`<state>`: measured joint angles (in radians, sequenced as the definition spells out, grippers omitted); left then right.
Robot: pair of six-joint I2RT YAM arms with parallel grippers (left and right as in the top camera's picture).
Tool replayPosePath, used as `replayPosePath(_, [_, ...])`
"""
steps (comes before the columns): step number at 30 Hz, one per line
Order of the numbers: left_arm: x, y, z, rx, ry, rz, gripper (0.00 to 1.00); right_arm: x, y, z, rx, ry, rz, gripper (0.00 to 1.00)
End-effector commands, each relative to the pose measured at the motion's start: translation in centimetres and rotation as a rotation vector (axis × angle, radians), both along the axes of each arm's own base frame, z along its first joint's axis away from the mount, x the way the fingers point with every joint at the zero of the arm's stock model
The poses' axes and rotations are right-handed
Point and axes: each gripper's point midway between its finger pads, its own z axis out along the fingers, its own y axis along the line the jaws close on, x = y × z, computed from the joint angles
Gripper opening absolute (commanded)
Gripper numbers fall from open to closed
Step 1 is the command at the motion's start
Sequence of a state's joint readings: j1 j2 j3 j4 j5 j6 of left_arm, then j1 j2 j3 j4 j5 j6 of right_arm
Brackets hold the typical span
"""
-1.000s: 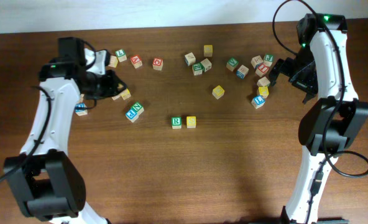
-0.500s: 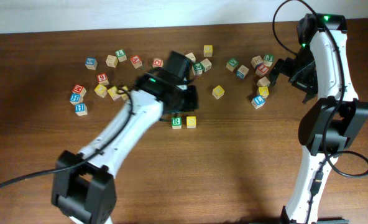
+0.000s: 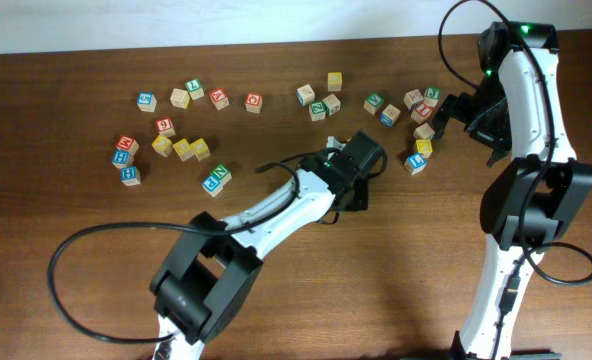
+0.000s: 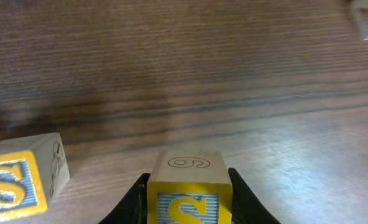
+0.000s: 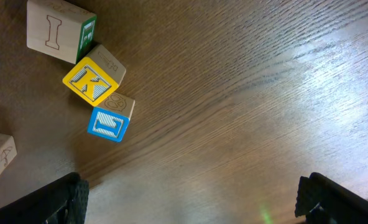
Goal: Spell out RSS
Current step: 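Lower the S block right of the first S block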
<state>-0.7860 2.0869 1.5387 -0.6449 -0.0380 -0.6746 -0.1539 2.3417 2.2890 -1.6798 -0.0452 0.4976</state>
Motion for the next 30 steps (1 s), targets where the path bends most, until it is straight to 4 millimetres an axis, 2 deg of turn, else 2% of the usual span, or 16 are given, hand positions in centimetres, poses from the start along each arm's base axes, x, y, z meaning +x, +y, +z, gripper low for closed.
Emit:
replayPosePath(1, [0.4, 1.2, -2.1, 0.076, -0.011, 0.033, 0.25, 0.3, 0.0, 1.7, -0.010, -0.048, -0.002, 0.98])
replayPosePath(8, [1.6, 2.7, -2.4, 0.159, -0.075, 0.070, 0.25, 0.3, 0.0, 1.7, -0.010, -0.048, -0.002, 0.98])
replayPosePath(30, [1.0, 3.8, -2.7, 0.196, -0.045, 0.117, 0.27, 0.3, 0.0, 1.7, -0.010, -0.049, -0.002, 0.99])
